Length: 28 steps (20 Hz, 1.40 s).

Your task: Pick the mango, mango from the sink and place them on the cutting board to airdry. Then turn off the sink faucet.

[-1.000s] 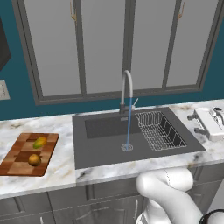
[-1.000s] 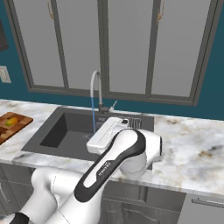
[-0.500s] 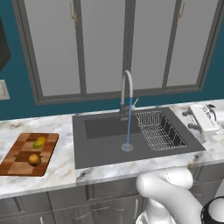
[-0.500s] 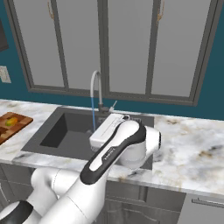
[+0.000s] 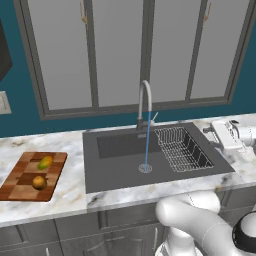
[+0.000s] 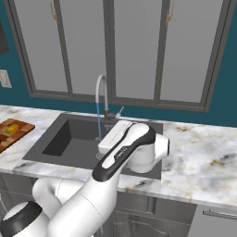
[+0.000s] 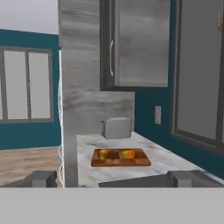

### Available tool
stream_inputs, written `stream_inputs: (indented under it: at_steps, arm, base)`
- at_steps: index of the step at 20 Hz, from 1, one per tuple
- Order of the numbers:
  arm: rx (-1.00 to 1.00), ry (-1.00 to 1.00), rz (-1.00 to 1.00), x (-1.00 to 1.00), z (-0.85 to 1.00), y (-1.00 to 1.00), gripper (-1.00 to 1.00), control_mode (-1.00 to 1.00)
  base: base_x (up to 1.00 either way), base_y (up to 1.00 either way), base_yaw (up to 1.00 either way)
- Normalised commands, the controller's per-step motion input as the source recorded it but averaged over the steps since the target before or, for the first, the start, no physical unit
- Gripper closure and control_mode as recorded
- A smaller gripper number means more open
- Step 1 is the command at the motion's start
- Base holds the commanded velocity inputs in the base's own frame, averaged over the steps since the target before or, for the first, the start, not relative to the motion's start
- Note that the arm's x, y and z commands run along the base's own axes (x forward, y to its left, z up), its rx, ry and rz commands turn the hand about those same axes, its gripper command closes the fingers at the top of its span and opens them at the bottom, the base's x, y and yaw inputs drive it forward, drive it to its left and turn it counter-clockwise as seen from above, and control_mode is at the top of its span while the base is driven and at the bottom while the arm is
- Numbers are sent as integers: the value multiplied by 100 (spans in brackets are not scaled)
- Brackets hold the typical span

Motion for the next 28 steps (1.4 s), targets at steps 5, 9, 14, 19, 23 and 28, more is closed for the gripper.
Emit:
stream_inputs:
  at_steps: [5, 9, 14, 19, 23, 28]
  arm:
    - [0, 0, 0, 36, -5, 0, -100, -100]
    - [0, 0, 0, 32, -8, 0, -100, -100]
    - [1, 0, 0, 30, -14, 0, -100, -100]
    - [2, 0, 0, 40, -2, 0, -100, -100]
    - [2, 0, 0, 34, -2, 0, -100, -100]
    - [1, 0, 0, 22, -13, 0, -100, -100]
  base:
    - [0, 0, 0]
    - [0, 0, 0]
    - [0, 0, 0]
    - [0, 0, 0]
    - [0, 0, 0]
    - [0, 0, 0]
